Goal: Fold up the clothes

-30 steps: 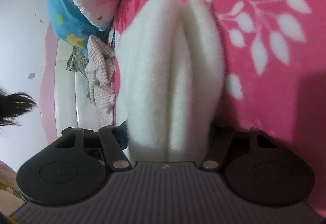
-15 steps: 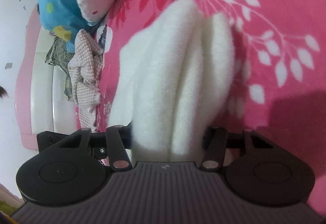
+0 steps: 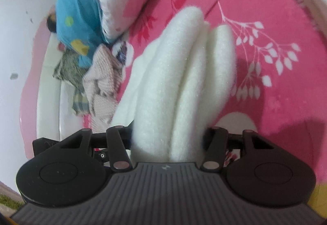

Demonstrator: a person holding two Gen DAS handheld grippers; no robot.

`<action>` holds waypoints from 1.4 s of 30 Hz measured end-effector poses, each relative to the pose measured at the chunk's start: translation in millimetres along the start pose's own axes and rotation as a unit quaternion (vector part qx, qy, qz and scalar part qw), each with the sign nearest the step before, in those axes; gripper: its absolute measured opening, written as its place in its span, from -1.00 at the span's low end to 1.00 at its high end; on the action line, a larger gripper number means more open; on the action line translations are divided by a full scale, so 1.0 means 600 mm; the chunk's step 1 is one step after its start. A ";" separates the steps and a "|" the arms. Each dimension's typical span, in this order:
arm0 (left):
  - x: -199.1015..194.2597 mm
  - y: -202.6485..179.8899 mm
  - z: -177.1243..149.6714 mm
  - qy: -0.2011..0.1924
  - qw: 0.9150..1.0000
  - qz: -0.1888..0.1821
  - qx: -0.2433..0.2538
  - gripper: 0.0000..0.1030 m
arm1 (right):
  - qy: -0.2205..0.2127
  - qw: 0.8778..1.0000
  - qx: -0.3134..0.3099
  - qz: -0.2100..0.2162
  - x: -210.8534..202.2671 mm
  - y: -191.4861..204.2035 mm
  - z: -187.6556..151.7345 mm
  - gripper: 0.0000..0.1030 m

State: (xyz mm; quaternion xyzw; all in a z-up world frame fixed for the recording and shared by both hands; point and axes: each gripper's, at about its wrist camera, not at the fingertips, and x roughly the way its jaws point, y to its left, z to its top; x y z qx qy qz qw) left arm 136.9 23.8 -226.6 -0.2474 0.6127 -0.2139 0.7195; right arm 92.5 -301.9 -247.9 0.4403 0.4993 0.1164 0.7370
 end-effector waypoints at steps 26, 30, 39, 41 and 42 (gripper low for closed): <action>0.275 -0.488 -0.089 0.005 0.996 -0.035 0.081 0.40 | -0.074 0.996 -0.042 -0.016 -0.443 -0.240 0.208 0.00; 0.320 -0.520 -0.076 0.000 0.997 -0.023 0.068 0.40 | -0.054 0.996 -0.063 -0.011 -0.450 -0.282 0.267 0.00; 0.356 -0.547 -0.059 0.003 0.998 -0.001 0.056 0.40 | -0.020 0.997 -0.069 0.015 -0.438 -0.328 0.336 0.00; 0.350 -0.551 -0.060 -0.003 0.998 0.000 0.059 0.40 | -0.012 0.997 -0.069 0.022 -0.437 -0.332 0.342 0.00; 0.349 -0.552 -0.060 -0.005 0.998 0.001 0.059 0.40 | -0.012 0.997 -0.068 0.029 -0.437 -0.335 0.344 0.00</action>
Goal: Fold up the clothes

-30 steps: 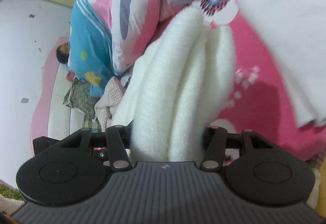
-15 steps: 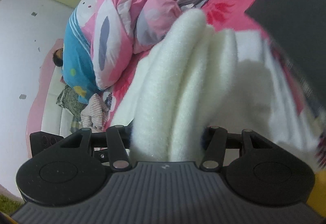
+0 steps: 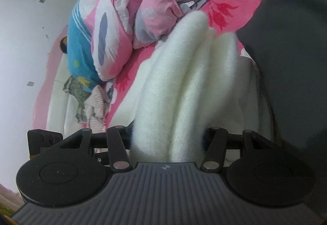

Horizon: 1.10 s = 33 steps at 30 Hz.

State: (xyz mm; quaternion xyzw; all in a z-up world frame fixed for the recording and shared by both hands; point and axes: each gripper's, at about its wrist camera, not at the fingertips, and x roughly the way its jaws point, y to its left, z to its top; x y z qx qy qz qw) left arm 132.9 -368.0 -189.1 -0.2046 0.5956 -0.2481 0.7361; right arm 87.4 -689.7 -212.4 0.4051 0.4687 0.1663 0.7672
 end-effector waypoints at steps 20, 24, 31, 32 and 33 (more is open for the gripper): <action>0.094 0.082 -0.024 0.022 1.000 0.021 -0.004 0.55 | 0.018 0.999 0.041 0.005 0.098 -0.116 -0.027 0.31; 0.087 0.090 -0.019 0.033 0.999 0.007 -0.015 0.56 | 0.017 0.997 0.069 0.001 0.092 -0.124 -0.029 0.41; 0.008 0.087 -0.024 -0.004 1.000 0.010 -0.003 0.60 | 0.011 0.998 0.031 -0.059 0.034 -0.076 -0.024 0.55; -0.006 0.087 -0.026 -0.011 1.000 0.011 -0.002 0.60 | 0.007 0.997 0.024 -0.068 0.027 -0.069 -0.026 0.55; -0.017 0.088 -0.028 -0.015 1.000 0.012 -0.002 0.60 | 0.001 0.997 0.018 -0.076 0.021 -0.062 -0.028 0.55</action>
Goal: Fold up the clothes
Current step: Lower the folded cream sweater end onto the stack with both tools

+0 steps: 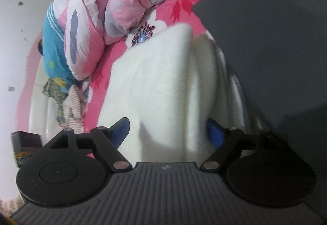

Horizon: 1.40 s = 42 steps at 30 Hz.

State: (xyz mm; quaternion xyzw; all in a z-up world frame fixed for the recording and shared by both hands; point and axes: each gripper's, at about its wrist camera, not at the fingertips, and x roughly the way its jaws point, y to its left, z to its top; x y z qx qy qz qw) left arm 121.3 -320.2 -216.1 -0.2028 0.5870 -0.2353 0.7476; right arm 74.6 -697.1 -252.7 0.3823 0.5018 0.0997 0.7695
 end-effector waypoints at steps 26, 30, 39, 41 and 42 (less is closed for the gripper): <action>-0.008 -0.007 -0.102 0.054 0.997 -0.043 0.031 0.39 | 0.022 0.999 0.013 -0.025 -0.063 0.058 -0.145 0.44; -0.017 -0.005 -0.094 0.048 0.997 -0.065 0.017 0.31 | 0.028 0.999 -0.011 -0.023 -0.057 0.083 -0.144 0.40; -0.014 -0.006 -0.094 0.050 0.998 -0.032 0.030 0.33 | 0.018 0.994 -0.038 -0.101 -0.087 0.080 -0.149 0.39; -0.012 -0.003 -0.096 0.049 0.998 -0.026 0.026 0.35 | 0.011 0.989 -0.040 -0.140 -0.101 0.066 -0.151 0.39; -0.011 -0.002 -0.097 0.049 0.998 -0.026 0.025 0.35 | 0.008 0.988 -0.038 -0.150 -0.106 0.059 -0.150 0.39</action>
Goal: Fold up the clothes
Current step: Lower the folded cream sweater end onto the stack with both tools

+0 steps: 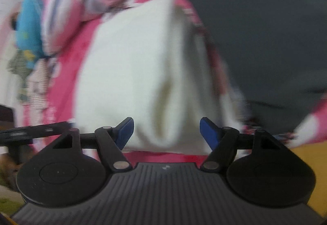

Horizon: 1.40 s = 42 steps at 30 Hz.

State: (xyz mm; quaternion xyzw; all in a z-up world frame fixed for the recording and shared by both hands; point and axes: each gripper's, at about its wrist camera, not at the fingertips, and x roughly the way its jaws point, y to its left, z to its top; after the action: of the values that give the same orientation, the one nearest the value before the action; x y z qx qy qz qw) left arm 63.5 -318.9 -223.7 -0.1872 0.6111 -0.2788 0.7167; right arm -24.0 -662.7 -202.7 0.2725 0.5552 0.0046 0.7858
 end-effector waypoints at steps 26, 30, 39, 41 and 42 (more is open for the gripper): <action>0.056 0.031 0.038 0.048 0.998 -0.043 -0.014 0.31 | 0.073 0.992 -0.024 0.100 0.098 -0.033 0.041 0.19; 0.045 0.030 0.047 0.050 0.998 -0.043 -0.008 0.31 | 0.075 0.991 -0.027 0.106 0.096 -0.020 0.041 0.16; 0.070 0.020 0.041 0.050 0.999 -0.006 0.021 0.39 | 0.083 0.990 -0.048 0.100 0.099 -0.018 0.045 0.13; 0.072 0.022 0.036 0.045 0.999 -0.002 0.011 0.41 | 0.084 0.991 -0.054 0.087 0.095 -0.023 0.046 0.13; 0.070 0.021 0.034 0.039 0.999 0.001 0.008 0.42 | 0.084 0.992 -0.053 0.082 0.091 -0.025 0.047 0.13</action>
State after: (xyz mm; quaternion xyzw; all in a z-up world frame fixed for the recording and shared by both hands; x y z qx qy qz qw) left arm 89.8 -336.8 -260.1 -0.1698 0.6365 -0.2906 0.6940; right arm 17.2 -670.3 -250.3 0.2736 0.5936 0.1213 0.7470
